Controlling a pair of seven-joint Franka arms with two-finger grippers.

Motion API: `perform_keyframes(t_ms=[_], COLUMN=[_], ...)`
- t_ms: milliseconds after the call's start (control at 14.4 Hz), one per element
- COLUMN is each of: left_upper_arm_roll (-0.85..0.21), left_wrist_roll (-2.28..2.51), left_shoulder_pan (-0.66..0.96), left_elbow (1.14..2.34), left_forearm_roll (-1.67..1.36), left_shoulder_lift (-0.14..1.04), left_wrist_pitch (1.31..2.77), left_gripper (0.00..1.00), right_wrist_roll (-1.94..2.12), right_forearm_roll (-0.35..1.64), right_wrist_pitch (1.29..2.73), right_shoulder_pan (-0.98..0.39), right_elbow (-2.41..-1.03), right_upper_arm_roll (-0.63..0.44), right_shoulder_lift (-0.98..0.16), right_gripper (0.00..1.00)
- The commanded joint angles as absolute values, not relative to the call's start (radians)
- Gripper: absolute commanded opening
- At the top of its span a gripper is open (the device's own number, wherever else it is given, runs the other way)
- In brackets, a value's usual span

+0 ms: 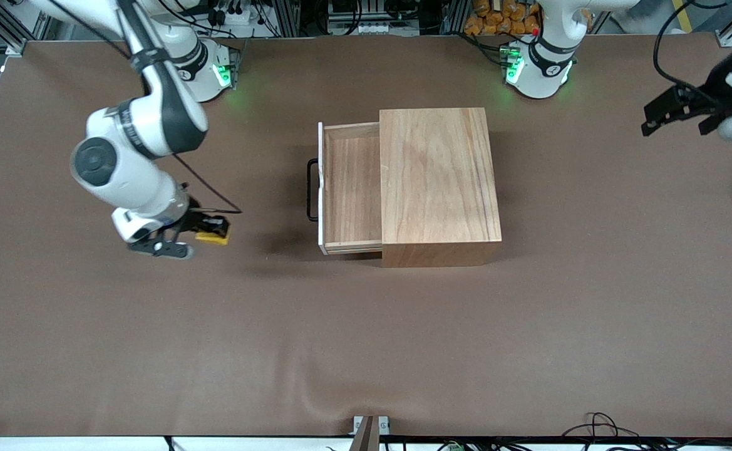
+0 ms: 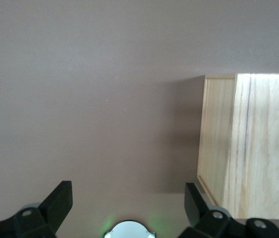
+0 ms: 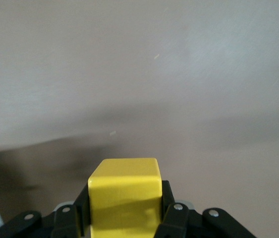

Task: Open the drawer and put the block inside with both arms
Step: 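Lift the yellow cube and carry it over the open drawer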

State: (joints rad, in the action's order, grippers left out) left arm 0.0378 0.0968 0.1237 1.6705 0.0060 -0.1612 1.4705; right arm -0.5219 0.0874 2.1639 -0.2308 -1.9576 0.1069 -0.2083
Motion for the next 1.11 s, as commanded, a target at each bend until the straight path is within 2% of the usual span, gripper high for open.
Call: perform_keyframes(t_ms=[0,485,831,1038], left_upper_arm_roll=[0.023,0.025,0.025,0.02], left_wrist_roll=[0.071,0.06,0.06,0.06], left_shoulder_pan=[0.104,0.074,0.046,0.02], left_elbow=[1.727,1.723,1.724,1.721], left_forearm_roll=[0.034,0.037,0.037,0.034], left_shoulder_lift=[-0.227,-0.233,-0.218,-0.218], left_wrist_pitch=[1.494,1.502,1.52,1.519], left_gripper=[1.0,1.0,1.0,1.0], right_wrist_roll=[-0.764,-1.352,-1.769,-1.995], right_forearm_roll=[0.092,0.081,0.081,0.078], right_wrist_pitch=[2.125,2.08,2.074,2.063], right_shoulder_pan=[-0.329,-0.481,-0.541,-0.58], right_elbow=[-1.924,-1.882,-1.829,-1.774], right_upper_arm_roll=[0.095,0.095,0.095,0.094], right_shoulder_lift=[-0.196,-0.204,-0.21,-0.259], right_gripper=[0.16,0.16,0.16,0.16])
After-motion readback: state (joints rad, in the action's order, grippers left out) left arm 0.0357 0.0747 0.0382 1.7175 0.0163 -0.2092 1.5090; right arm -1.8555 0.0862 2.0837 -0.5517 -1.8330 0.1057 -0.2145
